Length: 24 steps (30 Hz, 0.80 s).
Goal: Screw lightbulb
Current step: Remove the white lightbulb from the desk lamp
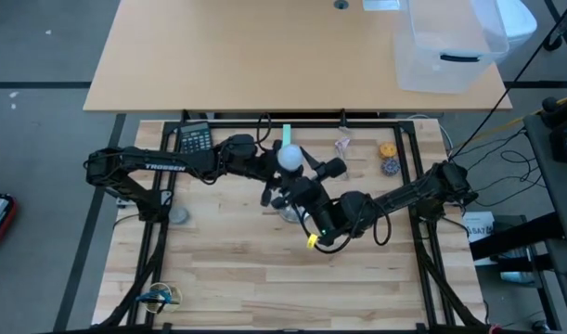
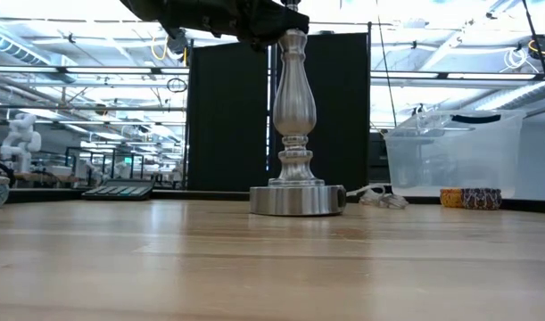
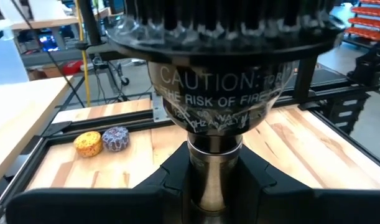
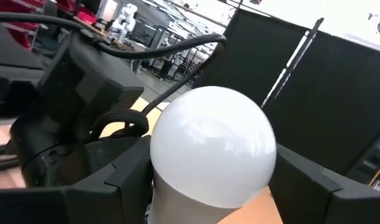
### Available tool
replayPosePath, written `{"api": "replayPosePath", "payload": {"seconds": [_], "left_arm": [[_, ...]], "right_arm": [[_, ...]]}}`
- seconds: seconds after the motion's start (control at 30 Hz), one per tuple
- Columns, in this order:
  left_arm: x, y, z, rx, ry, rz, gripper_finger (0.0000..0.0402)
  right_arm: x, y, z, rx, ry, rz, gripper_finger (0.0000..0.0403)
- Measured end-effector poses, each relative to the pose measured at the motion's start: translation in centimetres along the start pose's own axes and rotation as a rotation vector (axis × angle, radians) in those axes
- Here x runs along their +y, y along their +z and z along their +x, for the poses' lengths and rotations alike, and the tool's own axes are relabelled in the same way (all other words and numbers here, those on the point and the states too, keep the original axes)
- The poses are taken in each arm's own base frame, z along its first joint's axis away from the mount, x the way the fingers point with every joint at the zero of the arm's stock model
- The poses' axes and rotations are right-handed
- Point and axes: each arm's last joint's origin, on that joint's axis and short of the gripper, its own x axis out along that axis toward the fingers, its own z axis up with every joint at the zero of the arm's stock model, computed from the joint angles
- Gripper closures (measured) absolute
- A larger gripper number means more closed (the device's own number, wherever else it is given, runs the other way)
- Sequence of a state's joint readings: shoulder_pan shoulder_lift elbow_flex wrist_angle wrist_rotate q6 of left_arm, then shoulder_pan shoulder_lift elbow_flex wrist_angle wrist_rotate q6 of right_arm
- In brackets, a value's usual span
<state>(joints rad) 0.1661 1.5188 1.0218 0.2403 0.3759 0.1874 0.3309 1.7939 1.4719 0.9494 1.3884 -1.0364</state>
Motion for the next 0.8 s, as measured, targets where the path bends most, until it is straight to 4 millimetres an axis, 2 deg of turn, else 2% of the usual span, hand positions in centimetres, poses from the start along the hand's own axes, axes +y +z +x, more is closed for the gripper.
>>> {"api": "replayPosePath", "payload": {"seconds": [0.43, 0.8], "left_arm": [[0.58, -0.18, -0.41, -0.019, -0.117, 0.017, 0.0328], [0.67, -0.41, -0.50, -0.005, -0.138, 0.021, 0.0328]], "right_arm": [[0.51, -0.11, -0.71, -0.018, 0.051, -0.221, 0.0152], [0.67, -0.06, -0.93, -0.051, 0.079, -0.267, 0.0152]]}}
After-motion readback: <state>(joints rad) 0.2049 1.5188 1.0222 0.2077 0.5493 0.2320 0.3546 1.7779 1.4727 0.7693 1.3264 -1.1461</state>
